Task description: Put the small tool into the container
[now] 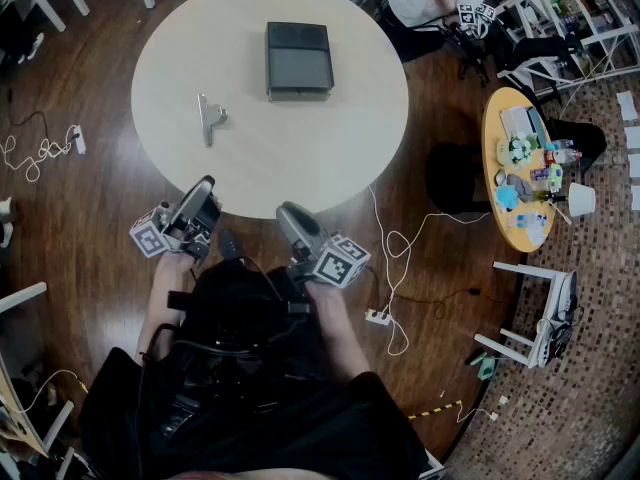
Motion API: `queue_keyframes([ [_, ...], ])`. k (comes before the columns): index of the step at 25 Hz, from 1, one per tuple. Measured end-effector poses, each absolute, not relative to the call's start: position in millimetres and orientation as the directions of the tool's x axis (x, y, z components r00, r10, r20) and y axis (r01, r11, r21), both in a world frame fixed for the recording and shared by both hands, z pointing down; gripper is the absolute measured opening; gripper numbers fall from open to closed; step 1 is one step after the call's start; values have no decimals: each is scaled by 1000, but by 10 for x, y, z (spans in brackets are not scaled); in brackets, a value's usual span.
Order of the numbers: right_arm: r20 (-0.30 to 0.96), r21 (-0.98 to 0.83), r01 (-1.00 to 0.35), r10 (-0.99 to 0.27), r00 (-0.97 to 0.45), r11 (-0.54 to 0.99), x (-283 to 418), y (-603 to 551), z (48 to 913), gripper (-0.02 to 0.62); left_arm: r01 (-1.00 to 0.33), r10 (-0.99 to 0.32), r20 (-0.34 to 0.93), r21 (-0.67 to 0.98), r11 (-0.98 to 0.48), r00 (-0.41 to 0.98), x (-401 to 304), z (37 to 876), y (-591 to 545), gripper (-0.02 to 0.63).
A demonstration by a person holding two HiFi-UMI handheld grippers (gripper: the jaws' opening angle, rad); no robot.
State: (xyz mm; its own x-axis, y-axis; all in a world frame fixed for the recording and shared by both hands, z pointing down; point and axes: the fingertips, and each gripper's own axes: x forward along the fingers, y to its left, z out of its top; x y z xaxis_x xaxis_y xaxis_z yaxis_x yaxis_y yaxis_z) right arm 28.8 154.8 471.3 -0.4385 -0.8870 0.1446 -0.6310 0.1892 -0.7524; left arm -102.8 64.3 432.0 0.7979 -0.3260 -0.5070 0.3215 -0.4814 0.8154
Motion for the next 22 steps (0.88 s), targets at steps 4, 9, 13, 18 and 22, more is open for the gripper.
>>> queue_keyframes([
  [4, 167, -722, -665, -884, -436, 192, 287, 1413, 4727, 94, 301, -314, -503, 802, -516, 805, -1076, 4297, 398, 43],
  [9, 196, -681, -703, -875, -443, 204, 405, 1374, 4793, 95, 269, -338, -482, 814, -515, 809, -1073, 4351, 322, 43],
  [13, 186, -680, -698, -867, -462, 226, 554, 1250, 4903, 95, 226, -345, -437, 831, -507, 831, -974, 4430, 346, 43],
  [18, 148, -710, -648, -840, -523, 278, 734, 881, 5032, 95, 144, -396, -378, 850, -507, 836, -812, 4507, 216, 43],
  [22, 122, -701, -623, -803, -583, 346, 1004, 505, 5009, 95, 94, -453, -353, 860, -501, 818, -562, 4489, 14, 43],
])
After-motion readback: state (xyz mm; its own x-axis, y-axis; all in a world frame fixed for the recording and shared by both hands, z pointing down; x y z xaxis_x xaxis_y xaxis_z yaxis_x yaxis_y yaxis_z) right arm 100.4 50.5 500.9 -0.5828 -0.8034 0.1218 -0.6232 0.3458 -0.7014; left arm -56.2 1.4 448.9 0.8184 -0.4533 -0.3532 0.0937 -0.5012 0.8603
